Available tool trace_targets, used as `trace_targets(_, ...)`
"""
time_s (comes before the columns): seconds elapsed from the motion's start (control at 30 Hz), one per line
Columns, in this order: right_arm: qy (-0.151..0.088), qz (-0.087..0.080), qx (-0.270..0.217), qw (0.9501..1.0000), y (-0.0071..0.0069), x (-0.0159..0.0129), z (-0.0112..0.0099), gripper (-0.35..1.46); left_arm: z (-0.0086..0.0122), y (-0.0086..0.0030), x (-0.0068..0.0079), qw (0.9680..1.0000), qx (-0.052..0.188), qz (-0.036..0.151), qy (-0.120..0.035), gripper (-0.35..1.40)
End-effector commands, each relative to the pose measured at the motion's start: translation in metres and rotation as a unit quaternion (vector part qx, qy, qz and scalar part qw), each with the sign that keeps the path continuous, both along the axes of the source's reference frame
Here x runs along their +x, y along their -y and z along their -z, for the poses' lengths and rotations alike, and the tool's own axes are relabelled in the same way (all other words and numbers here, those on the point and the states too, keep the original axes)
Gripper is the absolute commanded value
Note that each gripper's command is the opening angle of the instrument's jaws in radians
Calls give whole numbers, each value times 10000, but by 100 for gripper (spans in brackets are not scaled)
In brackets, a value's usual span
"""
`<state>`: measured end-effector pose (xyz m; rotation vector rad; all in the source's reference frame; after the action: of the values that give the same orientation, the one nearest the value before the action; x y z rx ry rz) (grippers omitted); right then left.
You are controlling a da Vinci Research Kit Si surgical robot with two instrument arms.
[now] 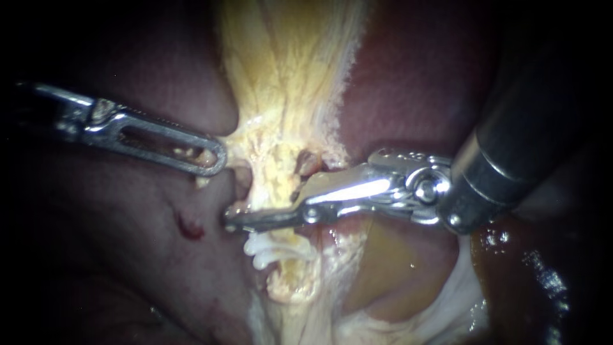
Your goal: Going back third clip left tube
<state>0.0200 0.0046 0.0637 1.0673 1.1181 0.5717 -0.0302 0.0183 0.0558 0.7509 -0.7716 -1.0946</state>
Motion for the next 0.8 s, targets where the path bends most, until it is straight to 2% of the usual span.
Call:
trace_targets(0.03,1,-5,-4,10000,0,0,0,-35,0,0,0,10000,-1,-2,0,-35)
trace_targets(0.23,-63,-61,-57,9999,2,-2,0,-35,0,0,0,10000,-1,-3,0,-35)
trace_targets(0.27,-197,-99,-207,9995,3,-2,0,-28,-1,0,0,10000,-1,-3,1,-35)
trace_targets(0.33,-247,-208,-297,9990,4,-1,-1,7,-1,-1,0,10000,-1,-3,1,-35)
trace_targets(0.4,-124,-386,-456,9981,3,2,-1,39,-1,-1,0,10000,-1,-3,1,-35)
trace_targets(0.6,-160,-445,-772,9959,7,6,-4,48,-1,-1,0,10000,-2,-4,1,-35)
trace_targets(0.8,-195,-540,-1450,9878,3,2,-11,50,-1,-1,0,10000,-3,-3,0,-35)
